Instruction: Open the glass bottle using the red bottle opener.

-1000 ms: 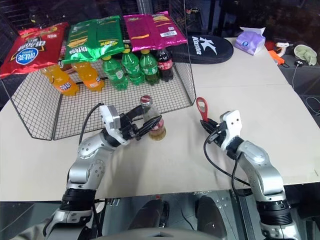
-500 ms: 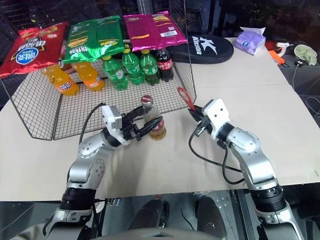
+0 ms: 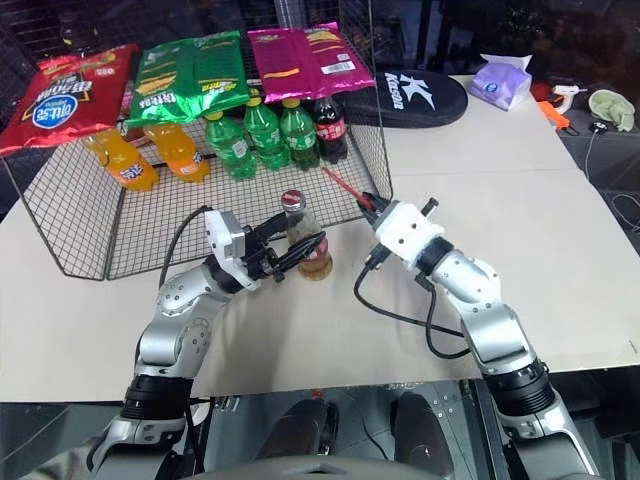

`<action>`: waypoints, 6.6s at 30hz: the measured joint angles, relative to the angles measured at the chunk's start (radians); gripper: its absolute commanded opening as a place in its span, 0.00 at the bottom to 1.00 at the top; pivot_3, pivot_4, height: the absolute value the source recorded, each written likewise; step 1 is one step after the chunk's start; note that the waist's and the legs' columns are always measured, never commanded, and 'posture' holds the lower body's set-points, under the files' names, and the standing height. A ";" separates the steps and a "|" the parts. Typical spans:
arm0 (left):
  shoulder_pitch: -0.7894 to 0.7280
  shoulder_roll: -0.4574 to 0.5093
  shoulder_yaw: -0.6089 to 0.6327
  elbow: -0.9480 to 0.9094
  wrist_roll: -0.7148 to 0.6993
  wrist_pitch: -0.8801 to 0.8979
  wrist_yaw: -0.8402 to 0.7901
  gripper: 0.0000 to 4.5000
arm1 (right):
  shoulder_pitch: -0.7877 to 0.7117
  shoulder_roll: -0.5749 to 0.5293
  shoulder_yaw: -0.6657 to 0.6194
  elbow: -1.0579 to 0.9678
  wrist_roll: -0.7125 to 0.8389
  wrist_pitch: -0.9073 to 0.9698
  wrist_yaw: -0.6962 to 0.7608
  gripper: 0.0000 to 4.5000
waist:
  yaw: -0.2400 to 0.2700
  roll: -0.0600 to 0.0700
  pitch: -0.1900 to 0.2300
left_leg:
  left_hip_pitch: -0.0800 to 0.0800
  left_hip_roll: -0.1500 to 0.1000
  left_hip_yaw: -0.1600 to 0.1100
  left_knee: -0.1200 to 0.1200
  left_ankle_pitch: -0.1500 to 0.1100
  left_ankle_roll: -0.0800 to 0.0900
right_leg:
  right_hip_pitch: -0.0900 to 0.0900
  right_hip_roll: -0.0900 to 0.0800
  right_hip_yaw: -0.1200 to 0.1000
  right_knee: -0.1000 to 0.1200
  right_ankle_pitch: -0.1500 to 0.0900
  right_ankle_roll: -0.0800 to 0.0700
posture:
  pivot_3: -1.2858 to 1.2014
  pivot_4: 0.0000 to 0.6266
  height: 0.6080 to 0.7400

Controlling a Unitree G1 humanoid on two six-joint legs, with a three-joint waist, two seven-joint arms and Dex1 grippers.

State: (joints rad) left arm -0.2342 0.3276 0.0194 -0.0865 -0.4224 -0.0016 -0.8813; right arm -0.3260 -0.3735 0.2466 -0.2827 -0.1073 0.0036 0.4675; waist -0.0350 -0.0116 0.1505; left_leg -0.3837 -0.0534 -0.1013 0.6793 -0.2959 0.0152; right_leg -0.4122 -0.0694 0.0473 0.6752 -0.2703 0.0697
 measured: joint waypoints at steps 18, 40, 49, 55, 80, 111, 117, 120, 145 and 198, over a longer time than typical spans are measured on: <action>-0.008 -0.007 -0.002 0.018 0.002 -0.012 -0.001 0.55 | -0.105 0.041 0.071 0.253 -0.289 -0.318 -0.170 0.00 | -0.001 0.000 0.000 | 0.001 0.000 0.000 0.000 0.000 0.000 | 0.000 0.000 0.000 0.000 0.000 0.000 | 0.52 0.24 1.00; -0.004 -0.028 0.005 0.024 0.004 -0.019 0.000 0.55 | -0.151 0.046 0.094 0.412 -0.335 -0.541 -0.256 0.00 | -0.001 0.000 0.000 | 0.001 0.000 0.000 0.000 0.000 0.000 | 0.001 0.000 0.000 0.000 0.000 0.000 | 0.52 0.24 1.00; 0.004 -0.029 0.006 0.024 0.004 -0.033 0.000 0.55 | -0.177 0.027 0.096 0.423 -0.325 -0.567 -0.213 0.00 | -0.001 0.000 0.000 | 0.002 0.000 0.000 0.000 0.000 0.000 | 0.002 0.000 0.000 0.000 0.000 0.000 | 0.52 0.24 1.00; 0.006 -0.031 0.007 0.024 0.005 -0.035 0.000 0.55 | -0.182 0.019 0.096 0.442 -0.324 -0.600 -0.212 0.00 | -0.001 0.000 0.000 | 0.002 0.000 0.000 0.000 0.000 0.000 | 0.002 0.000 0.000 0.000 0.000 0.000 | 0.52 0.24 1.00; 0.015 -0.039 0.009 0.019 0.007 -0.038 0.000 0.55 | -0.197 0.010 0.096 0.464 -0.300 -0.639 -0.184 0.00 | 0.000 0.000 0.000 | 0.002 0.000 0.000 0.000 0.000 0.000 | 0.002 0.000 0.000 0.000 0.000 0.000 | 0.52 0.24 1.00; 0.018 -0.040 0.005 0.017 0.009 -0.049 0.002 0.55 | -0.370 -0.096 0.098 0.586 -0.308 -0.788 -0.086 0.00 | 0.003 0.000 0.000 | 0.002 -0.001 0.000 0.000 0.000 0.000 | 0.003 0.000 0.000 -0.001 0.000 0.000 | 0.52 0.24 1.00; 0.018 -0.043 0.002 0.019 0.008 -0.049 0.003 0.55 | -0.403 -0.109 0.089 0.595 -0.360 -0.808 -0.111 0.00 | 0.009 0.000 0.000 | 0.002 -0.001 0.000 0.000 0.000 0.000 | 0.003 0.000 -0.001 -0.002 0.000 0.000 | 0.52 0.24 1.00; 0.018 -0.044 0.002 0.019 0.008 -0.050 0.003 0.55 | -0.409 -0.112 0.088 0.600 -0.385 -0.820 -0.135 0.00 | 0.013 0.000 0.000 | 0.002 -0.001 0.000 0.000 0.000 0.000 | 0.003 0.000 -0.001 -0.002 0.000 0.000 | 0.52 0.24 1.00; -0.006 -0.043 -0.018 0.031 0.012 -0.046 0.012 0.55 | -0.420 -0.133 0.079 0.608 -0.355 -0.854 -0.192 0.00 | 0.015 0.000 0.000 | 0.001 0.000 0.000 -0.001 0.000 0.000 | 0.003 0.000 0.000 -0.003 0.000 0.000 | 0.52 0.24 1.00; 0.075 0.032 -0.019 -0.015 -0.005 -0.050 0.001 0.99 | 0.048 0.019 -0.174 0.182 0.511 0.363 0.150 0.00 | 0.018 0.000 0.000 | 0.000 0.001 0.000 -0.005 0.000 0.000 | 0.001 0.000 -0.001 -0.006 0.000 0.000 | 0.52 0.24 1.00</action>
State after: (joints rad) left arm -0.1590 0.3594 0.0004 -0.1016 -0.4270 -0.0517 -0.8807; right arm -0.2784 -0.3549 0.0730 -0.1003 0.4038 0.3666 0.6171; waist -0.0166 -0.0112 0.1506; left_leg -0.3838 -0.0524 -0.1018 0.6740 -0.2960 0.0152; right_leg -0.4116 -0.0699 0.0468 0.6694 -0.2703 0.0696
